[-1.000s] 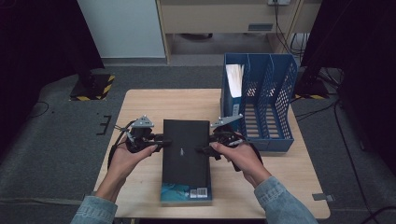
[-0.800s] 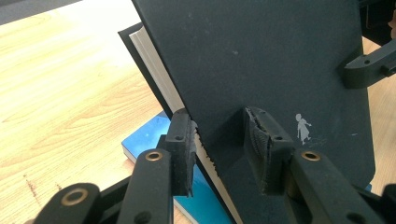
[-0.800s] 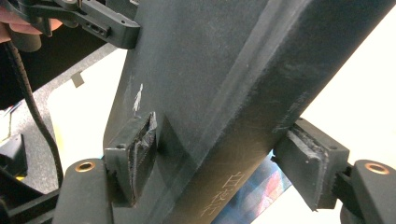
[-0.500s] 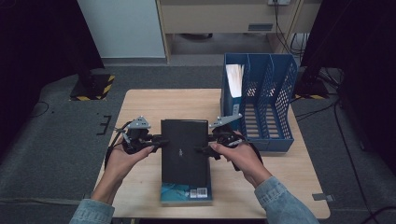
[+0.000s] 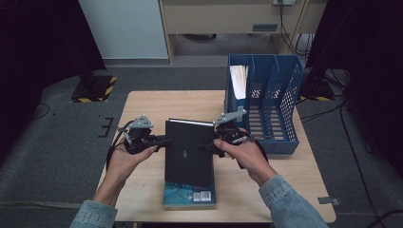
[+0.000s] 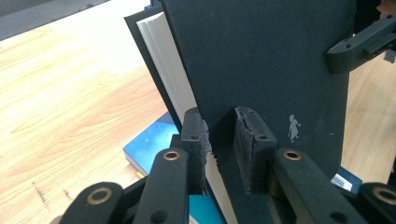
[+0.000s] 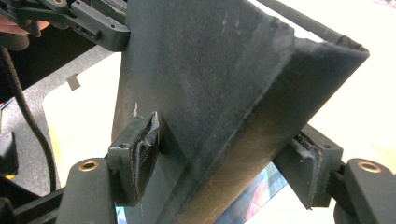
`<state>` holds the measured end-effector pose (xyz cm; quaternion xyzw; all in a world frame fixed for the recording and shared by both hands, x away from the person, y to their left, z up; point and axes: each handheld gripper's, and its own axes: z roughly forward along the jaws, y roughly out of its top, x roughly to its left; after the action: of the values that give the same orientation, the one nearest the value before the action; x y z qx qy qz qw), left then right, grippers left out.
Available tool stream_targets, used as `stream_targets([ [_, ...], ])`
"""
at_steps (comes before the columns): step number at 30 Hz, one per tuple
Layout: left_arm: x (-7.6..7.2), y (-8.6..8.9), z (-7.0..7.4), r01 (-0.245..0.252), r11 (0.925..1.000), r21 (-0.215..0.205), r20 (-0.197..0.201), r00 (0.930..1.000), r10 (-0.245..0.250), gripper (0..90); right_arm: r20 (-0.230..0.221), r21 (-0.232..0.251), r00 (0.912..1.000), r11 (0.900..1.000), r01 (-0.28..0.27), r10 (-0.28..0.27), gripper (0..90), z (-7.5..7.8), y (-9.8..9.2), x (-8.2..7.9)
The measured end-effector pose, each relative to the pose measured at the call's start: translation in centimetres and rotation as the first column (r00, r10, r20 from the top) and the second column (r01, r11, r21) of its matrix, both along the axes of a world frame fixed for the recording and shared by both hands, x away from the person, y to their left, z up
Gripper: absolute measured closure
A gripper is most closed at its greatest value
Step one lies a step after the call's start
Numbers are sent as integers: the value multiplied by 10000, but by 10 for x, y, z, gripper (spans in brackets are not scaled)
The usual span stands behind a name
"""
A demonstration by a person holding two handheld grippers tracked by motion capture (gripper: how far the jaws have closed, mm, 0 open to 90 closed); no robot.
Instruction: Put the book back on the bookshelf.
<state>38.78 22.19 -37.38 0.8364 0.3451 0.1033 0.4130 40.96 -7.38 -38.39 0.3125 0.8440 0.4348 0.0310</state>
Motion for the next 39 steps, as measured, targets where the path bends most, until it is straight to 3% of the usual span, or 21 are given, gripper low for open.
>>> stream_targets([
  [8,9,-1,3,-233,9996,166,167,9996,230,739,273,-163,9994,9996,223,-218,326,7,7,15],
  [12,18,2,3,-281,9996,51,-25,9996,281,739,228,-176,9996,9997,192,-188,326,8,8,23],
  [19,30,-2,6,-389,9990,227,-65,9992,390,739,280,-150,9990,9992,365,-361,323,8,9,35],
  [39,41,-1,16,-476,9962,732,257,9986,459,739,768,-212,9958,9985,514,-496,348,27,16,46],
])
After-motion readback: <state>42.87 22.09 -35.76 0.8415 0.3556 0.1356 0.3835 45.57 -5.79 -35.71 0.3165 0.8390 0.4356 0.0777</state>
